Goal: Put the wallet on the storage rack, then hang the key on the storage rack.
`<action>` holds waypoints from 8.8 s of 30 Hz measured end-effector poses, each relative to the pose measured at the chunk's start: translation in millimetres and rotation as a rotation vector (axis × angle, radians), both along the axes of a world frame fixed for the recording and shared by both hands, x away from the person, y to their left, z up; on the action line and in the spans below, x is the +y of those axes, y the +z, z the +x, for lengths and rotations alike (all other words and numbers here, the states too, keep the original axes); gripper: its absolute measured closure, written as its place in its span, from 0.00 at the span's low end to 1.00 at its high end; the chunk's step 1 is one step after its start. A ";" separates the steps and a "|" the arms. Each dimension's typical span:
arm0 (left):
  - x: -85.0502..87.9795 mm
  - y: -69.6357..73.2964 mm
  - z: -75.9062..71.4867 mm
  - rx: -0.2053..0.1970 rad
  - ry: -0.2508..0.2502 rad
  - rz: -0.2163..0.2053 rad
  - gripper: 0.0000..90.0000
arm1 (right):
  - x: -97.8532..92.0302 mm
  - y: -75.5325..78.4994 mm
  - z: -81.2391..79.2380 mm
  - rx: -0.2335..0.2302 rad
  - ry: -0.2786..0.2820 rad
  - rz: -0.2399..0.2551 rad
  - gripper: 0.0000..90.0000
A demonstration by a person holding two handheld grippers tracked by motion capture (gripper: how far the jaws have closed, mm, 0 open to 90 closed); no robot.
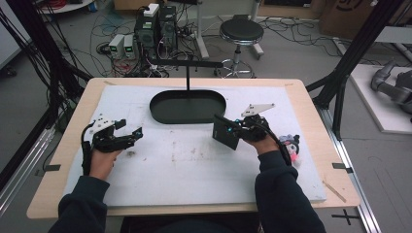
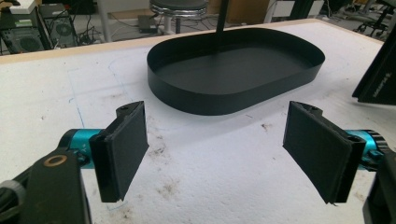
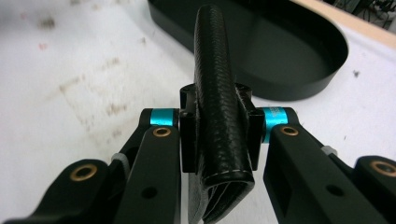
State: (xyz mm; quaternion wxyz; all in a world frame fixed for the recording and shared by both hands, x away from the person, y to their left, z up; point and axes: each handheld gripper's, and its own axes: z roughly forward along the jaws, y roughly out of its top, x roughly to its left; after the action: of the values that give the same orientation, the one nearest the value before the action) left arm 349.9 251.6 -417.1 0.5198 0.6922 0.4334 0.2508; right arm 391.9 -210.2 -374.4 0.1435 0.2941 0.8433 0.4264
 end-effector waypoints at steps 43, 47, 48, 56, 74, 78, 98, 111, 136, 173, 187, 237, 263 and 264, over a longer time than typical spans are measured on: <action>4.8 0.4 -0.5 -0.006 -0.009 -0.012 0.24 | 130.4 -14.8 116.8 0.038 -0.284 0.289 0.84; 5.5 0.5 -1.2 -0.007 -0.011 -0.013 0.24 | 133.5 -22.7 119.5 0.056 -0.299 0.275 0.84; 5.7 0.5 -1.6 -0.006 -0.009 -0.013 0.25 | 133.7 -27.7 121.3 0.075 -0.308 0.253 0.84; 9.3 -0.4 -3.9 -0.007 -0.001 -0.014 0.25 | 125.8 -27.1 122.8 0.005 -0.359 0.063 0.77; 8.8 -0.7 -4.5 -0.005 0.001 -0.013 0.25 | 109.4 -35.8 126.2 0.111 -0.406 -0.203 0.25; 8.4 -1.2 -4.0 -0.007 -0.005 -0.014 0.25 | 94.2 -16.3 112.3 0.052 -0.378 -0.145 0.26; 7.7 0.0 -2.8 -0.026 0.017 -0.022 0.25 | -35.8 2.3 -21.5 -0.120 -0.241 -0.040 0.24; 4.6 0.1 -2.6 -0.023 0.012 -0.013 0.25 | -86.1 -13.0 -36.4 -0.128 -0.390 -0.076 0.27; 0.6 1.3 -1.3 -0.024 -0.007 0.001 0.25 | -121.3 -19.6 -50.9 -0.078 -0.605 -0.288 0.25; -3.0 1.5 -2.1 -0.016 -0.010 0.012 0.26 | -99.7 -41.3 -42.4 0.047 -0.387 -0.323 0.35; -3.6 1.3 -2.0 -0.014 -0.010 0.014 0.26 | -101.1 -38.2 -41.3 0.081 -0.446 -0.348 0.35; -2.8 1.3 -1.6 -0.024 -0.024 0.006 0.26 | 49.5 85.6 97.9 -0.178 -0.176 -0.082 0.35; 0.2 1.1 -1.8 -0.019 -0.015 0.004 0.26 | 33.4 54.6 123.4 -0.057 -0.332 -0.236 0.35; 0.3 1.1 -1.8 -0.018 -0.016 0.003 0.26 | 34.4 51.5 124.2 -0.047 -0.332 -0.238 0.35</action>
State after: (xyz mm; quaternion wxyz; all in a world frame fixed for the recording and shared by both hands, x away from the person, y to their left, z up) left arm 348.1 251.9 -416.0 0.5245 0.6943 0.4225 0.2536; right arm 516.1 -175.7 -322.9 0.2651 0.4001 0.8240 0.3010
